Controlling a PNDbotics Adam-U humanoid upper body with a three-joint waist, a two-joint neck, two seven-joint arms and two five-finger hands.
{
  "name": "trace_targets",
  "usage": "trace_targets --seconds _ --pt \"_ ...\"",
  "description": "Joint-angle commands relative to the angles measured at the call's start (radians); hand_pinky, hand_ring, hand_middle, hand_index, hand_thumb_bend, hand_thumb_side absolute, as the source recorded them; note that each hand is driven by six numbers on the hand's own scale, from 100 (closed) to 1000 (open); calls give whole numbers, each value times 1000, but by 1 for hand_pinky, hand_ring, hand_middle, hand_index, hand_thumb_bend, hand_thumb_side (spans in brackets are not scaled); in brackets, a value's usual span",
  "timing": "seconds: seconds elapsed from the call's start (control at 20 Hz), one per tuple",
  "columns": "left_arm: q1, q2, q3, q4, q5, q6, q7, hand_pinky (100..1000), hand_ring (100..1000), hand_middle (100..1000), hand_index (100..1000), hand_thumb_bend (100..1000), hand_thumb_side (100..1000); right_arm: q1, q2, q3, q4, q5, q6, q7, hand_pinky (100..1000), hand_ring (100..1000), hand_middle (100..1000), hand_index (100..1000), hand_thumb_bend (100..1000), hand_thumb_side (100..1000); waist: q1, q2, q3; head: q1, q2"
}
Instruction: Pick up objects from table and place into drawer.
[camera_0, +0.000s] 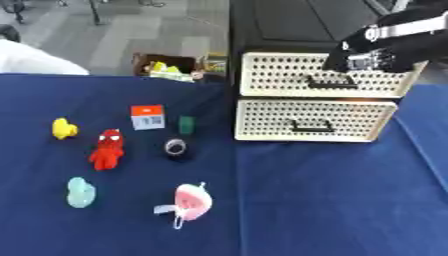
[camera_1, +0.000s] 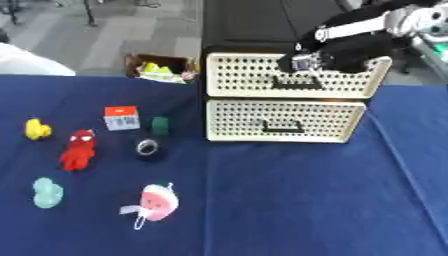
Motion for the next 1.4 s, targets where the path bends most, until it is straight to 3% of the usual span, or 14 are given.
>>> trace_targets --seconds 0.05,0.25,0.4,0.6,0.95,1.4 --pt "-6 21 1 -20 -3 -1 -4 506 553 568 641 122 974 -24 -4 -3 43 35 -27 -1 100 100 100 889 460 1000 2 -15 2 -5 -11" --pt "-6 19 1 -20 -5 1 -6 506 553 568 641 124 979 -22 4 7 76 21 -108 -1 100 100 100 900 575 976 1 -11 5 -5 -12" --pt "-8 18 0 -20 -5 1 -9 506 553 567 640 124 979 -23 7 17 91 12 -147 -1 100 100 100 899 594 947 1 -8 2 -6 -11" --pt "-8 17 -1 -20 -5 2 -11 506 553 567 641 124 982 -30 13 14 112 29 -167 -1 100 100 100 902 620 941 2 -5 2 -7 -13" --pt "-8 15 0 -20 -7 4 -14 505 553 566 641 125 986 -34 16 -2 137 65 -217 -1 100 100 100 909 636 847 3 -1 1 -9 -16" --pt "-5 13 1 -20 -14 7 -22 506 554 566 635 123 991 -25 -6 -56 102 57 -217 -1 100 100 100 904 598 889 5 5 -4 -9 -17"
